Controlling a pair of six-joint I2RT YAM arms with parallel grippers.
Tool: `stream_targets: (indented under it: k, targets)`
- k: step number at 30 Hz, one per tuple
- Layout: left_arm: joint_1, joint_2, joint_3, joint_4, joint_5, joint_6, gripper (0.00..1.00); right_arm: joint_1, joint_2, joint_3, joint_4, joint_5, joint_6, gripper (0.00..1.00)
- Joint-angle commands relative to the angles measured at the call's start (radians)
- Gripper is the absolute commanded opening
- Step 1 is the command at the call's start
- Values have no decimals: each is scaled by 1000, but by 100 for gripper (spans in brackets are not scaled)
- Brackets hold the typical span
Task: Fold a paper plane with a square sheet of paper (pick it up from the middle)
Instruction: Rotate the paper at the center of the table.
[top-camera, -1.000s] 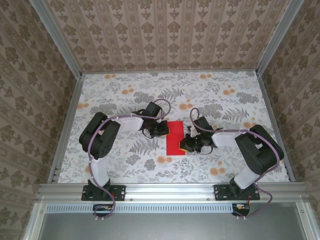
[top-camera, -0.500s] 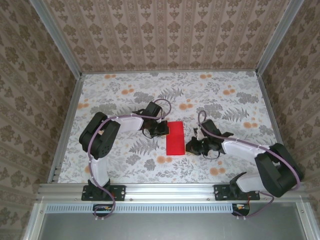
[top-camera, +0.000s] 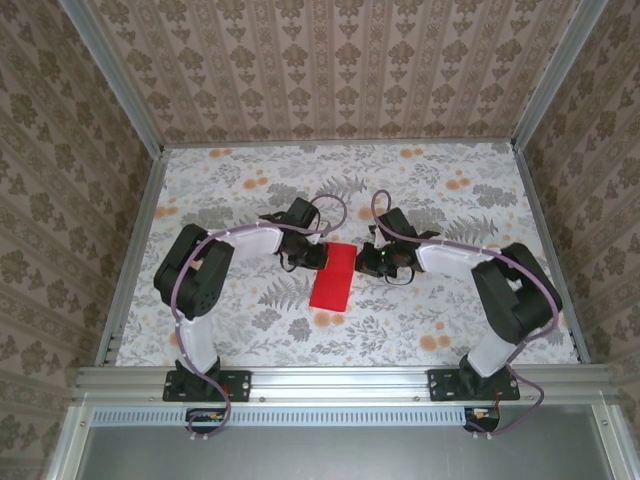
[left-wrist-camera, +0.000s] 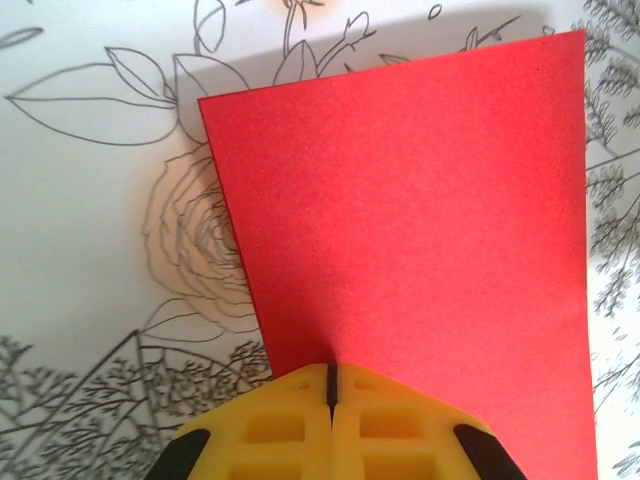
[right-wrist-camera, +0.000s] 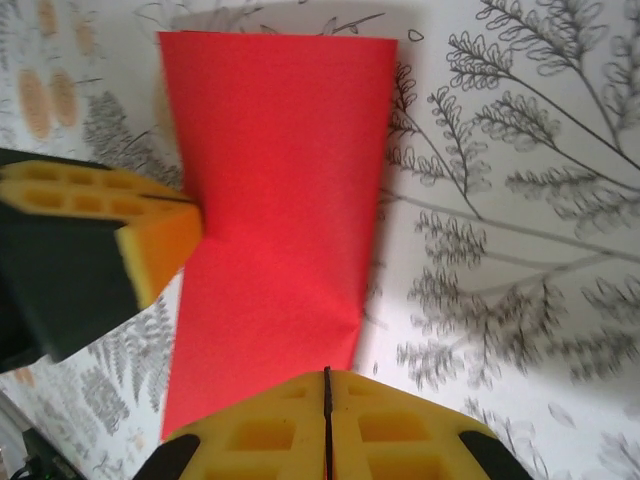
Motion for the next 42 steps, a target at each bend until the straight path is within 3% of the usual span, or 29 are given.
stream_targets:
  k: [1,11,18,27,34,38,42]
  targets:
    - [24,36,0,-155,-82,148,0,5,58,64,60,-58,5,9]
    - [36,33,43,-173,8,241,0,6,245,212,67,-78,27,9]
    - [43,-24,55,-153,26,182,0,6,277,234,-15,32,57,8]
    - [24,-282,-81,-15,37,-145,0,7,74,25,-83,294,221,8]
    - [-138,-424,-236,151,-74,-457,2,19,-141,-216,-31,388,438,9]
    - [-264,-399,-293,294,-112,-618,0,27,-217,-303,-8,375,505,8]
    - [-332,-338,-305,357,-138,-700,0,29,-288,-356,-10,381,533,8]
